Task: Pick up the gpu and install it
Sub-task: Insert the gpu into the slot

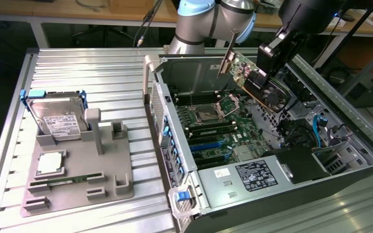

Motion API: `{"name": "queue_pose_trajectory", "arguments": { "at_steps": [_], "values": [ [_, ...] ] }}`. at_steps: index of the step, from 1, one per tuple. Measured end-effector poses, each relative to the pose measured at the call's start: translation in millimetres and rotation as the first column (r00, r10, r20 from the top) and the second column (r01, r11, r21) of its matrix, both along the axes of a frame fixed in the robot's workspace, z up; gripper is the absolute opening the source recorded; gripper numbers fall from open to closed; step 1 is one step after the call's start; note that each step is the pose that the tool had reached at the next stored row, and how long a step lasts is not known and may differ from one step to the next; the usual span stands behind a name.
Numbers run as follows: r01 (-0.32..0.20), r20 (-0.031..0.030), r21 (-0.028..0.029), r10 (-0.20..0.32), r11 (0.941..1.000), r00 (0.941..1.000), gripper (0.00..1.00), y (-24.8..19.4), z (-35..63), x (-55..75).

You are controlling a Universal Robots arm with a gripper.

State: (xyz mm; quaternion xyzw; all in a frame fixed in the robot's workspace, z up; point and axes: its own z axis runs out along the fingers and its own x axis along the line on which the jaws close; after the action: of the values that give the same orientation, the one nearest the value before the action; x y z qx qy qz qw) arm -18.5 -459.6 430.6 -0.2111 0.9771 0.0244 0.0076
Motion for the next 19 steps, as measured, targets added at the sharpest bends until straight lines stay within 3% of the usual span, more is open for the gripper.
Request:
{"name": "queue_pose_trajectory", "arguments": {
  "at_steps": [19],
  "values": [
    [-0.055, 0.0000, -0.0001, 0.055, 0.9985, 0.9985, 0.27, 0.0, 0.1, 0.0]
  ]
}}
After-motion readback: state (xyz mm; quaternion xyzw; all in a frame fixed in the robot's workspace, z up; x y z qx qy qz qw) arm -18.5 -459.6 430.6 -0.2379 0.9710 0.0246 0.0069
